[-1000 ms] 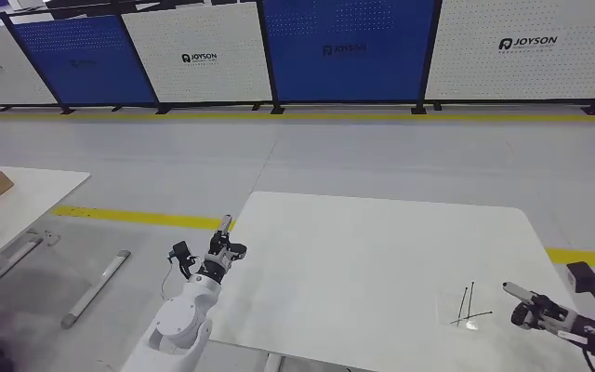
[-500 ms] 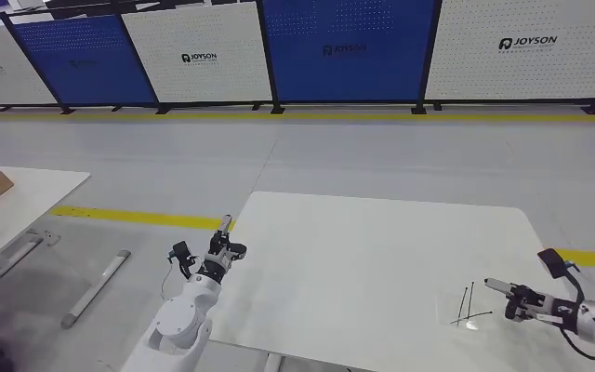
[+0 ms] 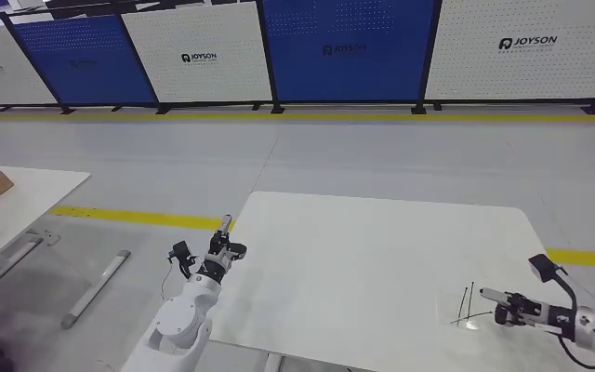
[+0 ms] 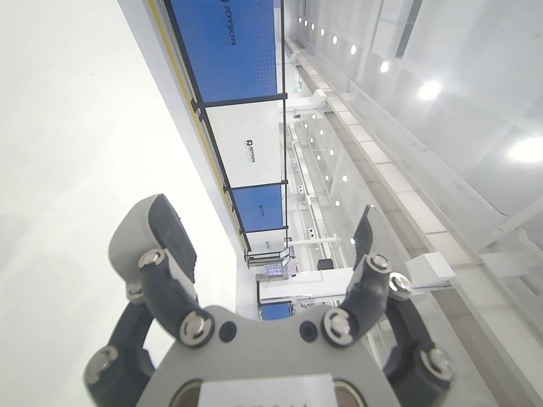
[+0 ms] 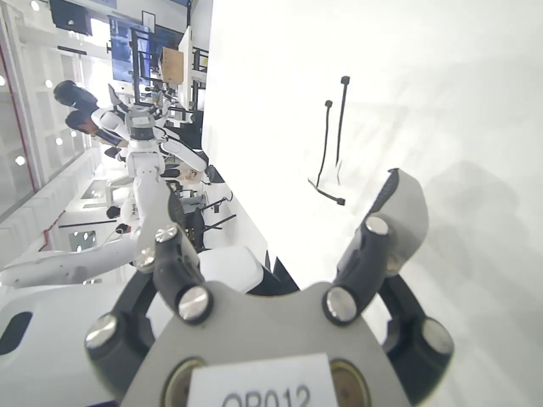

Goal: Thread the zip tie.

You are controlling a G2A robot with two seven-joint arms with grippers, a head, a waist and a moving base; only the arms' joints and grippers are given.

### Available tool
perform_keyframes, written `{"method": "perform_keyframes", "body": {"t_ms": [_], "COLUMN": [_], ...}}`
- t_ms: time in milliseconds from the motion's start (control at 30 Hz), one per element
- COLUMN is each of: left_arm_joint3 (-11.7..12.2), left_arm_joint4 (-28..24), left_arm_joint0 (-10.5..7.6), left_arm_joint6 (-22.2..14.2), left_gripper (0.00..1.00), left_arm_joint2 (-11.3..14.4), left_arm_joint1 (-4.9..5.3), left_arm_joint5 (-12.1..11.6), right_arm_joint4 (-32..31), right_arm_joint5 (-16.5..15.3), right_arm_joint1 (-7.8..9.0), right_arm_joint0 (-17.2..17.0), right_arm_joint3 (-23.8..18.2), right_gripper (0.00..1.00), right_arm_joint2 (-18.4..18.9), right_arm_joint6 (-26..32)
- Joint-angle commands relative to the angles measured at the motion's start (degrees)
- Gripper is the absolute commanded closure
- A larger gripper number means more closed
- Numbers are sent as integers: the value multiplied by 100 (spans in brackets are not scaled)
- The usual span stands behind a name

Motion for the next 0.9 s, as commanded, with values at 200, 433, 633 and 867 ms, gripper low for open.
{"method": "perform_keyframes", "body": {"t_ms": [200,433,633,867], "left_arm_joint3": [0,0,0,0], "left_arm_joint4": [0,0,0,0], "left_arm_joint0": [0,0,0,0], "left_arm_joint6": [0,0,0,0], "left_gripper": [0,0,0,0], "left_arm_joint2": [0,0,0,0], "left_arm_joint1": [0,0,0,0], "left_arm_joint5": [0,0,0,0], "right_arm_joint4": [-297,-331,-361,-169], "right_arm_joint5": [261,227,175,-22], "right_arm_joint1": [32,32,58,120], "right_arm_joint0": [14,-18,48,7], "right_arm_joint3": [-36,-7,109,222], "right_gripper": [0,0,0,49], "right_arm_joint2": [-12,-80,-259,-219], "right_arm_joint6": [-126,-207,-169,-43]}}
